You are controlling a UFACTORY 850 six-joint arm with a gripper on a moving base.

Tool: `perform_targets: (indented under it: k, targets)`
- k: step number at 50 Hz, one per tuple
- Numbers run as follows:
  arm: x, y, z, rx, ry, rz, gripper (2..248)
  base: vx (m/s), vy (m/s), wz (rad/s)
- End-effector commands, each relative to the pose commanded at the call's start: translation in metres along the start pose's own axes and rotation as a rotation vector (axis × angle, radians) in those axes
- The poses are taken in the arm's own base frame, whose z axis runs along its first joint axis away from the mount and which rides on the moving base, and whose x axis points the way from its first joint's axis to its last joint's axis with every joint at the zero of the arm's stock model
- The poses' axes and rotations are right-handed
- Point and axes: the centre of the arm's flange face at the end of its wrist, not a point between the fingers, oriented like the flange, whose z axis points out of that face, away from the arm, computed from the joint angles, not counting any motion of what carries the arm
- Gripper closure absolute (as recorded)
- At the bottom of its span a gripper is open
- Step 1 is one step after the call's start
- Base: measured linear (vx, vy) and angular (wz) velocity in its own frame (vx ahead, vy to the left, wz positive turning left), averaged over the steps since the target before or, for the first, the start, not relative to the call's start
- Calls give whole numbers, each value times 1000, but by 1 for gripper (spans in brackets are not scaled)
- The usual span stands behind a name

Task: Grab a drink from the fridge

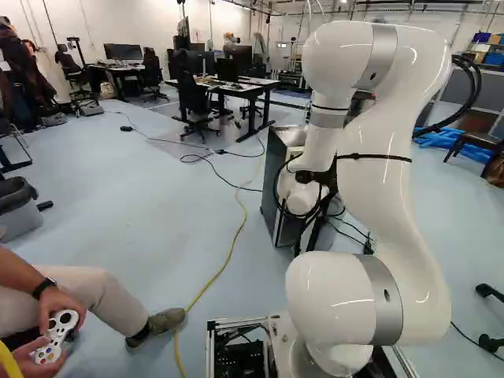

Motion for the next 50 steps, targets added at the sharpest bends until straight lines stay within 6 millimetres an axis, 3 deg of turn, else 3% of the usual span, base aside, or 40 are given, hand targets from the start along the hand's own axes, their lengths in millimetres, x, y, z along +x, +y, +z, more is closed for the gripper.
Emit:
perform_targets:
  k: [50]
  targets:
    - [4, 81, -18, -145, -46, -17, 3, 0, 0, 0]
